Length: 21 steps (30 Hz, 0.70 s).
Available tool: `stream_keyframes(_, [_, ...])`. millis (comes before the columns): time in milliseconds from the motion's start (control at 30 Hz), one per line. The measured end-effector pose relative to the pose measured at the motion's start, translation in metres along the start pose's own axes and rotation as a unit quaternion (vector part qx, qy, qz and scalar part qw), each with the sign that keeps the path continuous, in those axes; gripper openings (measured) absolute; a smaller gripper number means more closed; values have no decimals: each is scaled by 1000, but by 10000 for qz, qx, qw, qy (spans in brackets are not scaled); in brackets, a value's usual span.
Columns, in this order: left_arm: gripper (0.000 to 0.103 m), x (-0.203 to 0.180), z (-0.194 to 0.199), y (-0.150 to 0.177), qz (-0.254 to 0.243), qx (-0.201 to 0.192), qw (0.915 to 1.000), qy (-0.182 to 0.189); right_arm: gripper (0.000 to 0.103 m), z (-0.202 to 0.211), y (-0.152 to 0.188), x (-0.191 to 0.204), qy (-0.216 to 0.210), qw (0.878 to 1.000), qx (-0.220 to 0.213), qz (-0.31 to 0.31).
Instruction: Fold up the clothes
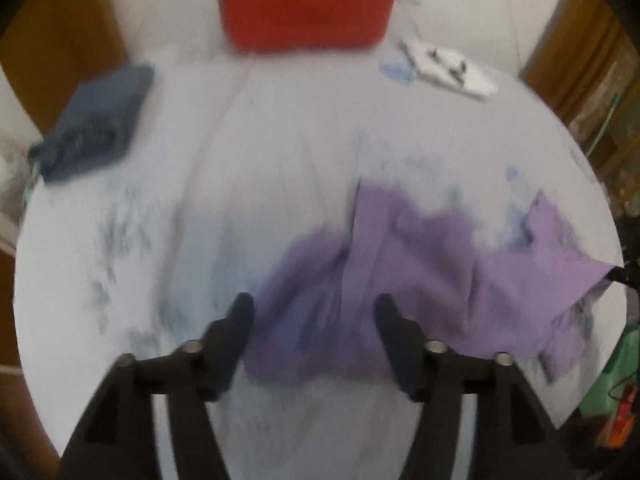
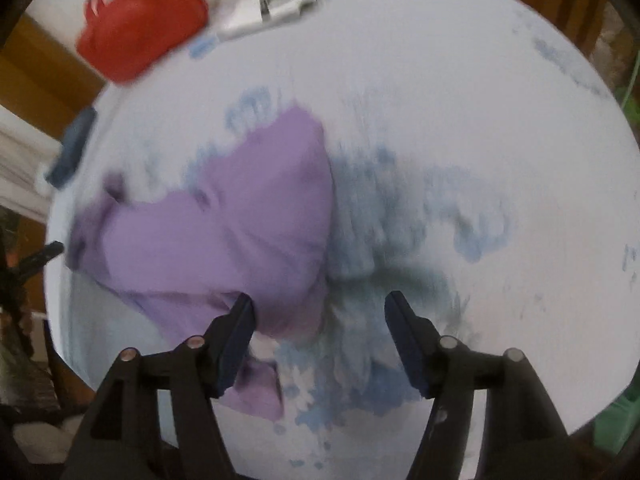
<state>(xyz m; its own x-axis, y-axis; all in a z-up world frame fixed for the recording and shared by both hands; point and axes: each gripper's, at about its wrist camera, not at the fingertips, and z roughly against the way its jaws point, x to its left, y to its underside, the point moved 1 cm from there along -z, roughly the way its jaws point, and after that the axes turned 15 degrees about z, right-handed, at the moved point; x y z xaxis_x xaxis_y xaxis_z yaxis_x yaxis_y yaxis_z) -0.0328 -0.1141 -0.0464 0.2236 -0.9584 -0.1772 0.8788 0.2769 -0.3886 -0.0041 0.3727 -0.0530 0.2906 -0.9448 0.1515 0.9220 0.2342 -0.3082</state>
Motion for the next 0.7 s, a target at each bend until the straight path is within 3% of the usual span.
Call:
stream_keyframes(200, [67, -29, -43, -44, -97, 30, 9999, 90, 65, 19, -23, -6, -39, 9994, -339, -109])
stream_keyframes(400, [67, -49, -88, -38, -413, 394, 9983, -81, 66, 44, -28, -20, 107, 9990, -365, -248])
stream_keyframes(567, [67, -55, -112, -35, -554, 581, 9966, -197, 68, 21, -47, -16, 40, 9993, -350, -79])
stream_keyframes(700, [67, -61, -122, -33, -700, 574, 9956, -235, 68, -34, -76, -1, 91, 9997, -185, 121])
